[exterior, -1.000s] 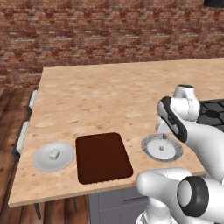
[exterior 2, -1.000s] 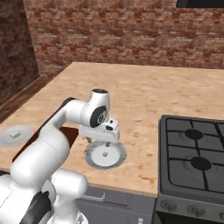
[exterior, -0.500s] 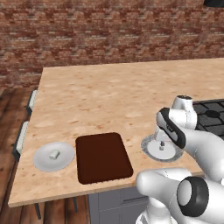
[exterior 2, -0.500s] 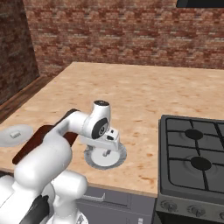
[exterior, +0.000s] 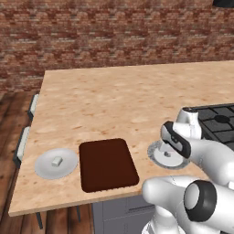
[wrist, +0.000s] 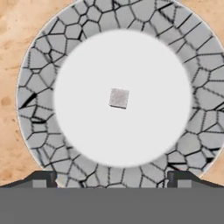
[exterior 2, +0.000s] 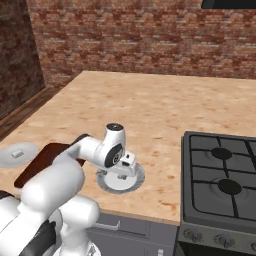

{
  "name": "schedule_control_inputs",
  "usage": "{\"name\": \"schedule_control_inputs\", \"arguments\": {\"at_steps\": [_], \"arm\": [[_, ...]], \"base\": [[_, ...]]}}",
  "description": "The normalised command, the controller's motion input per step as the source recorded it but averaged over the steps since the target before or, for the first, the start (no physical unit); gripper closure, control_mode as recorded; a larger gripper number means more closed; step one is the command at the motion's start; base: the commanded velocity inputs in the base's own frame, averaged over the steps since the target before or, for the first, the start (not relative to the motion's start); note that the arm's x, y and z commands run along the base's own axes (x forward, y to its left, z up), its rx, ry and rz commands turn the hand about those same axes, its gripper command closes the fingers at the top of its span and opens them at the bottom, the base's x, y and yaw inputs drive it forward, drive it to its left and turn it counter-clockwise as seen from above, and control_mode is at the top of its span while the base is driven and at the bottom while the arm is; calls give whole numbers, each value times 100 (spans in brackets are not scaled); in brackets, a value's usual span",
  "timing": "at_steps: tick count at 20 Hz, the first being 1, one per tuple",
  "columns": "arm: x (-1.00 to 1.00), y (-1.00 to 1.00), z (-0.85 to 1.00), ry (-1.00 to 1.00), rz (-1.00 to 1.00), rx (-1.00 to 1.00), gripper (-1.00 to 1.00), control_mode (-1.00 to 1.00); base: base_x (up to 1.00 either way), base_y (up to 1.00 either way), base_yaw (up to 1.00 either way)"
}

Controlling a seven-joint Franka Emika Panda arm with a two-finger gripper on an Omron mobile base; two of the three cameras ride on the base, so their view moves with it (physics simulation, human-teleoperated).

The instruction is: Move the dessert items from the plates to the tray.

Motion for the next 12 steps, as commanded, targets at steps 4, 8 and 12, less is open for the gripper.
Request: {"name": "schedule_control_inputs", "arguments": {"at_steps": [4,8,12], "arm": [[32,0,-18,0,0,0,-100,-100],[42,-3,-16,0,0,0,-100,-100],[39,-10,-18,0,0,0,-100,-100]], "base": [[0,0,0],[0,0,0],[0,0,0]]}}
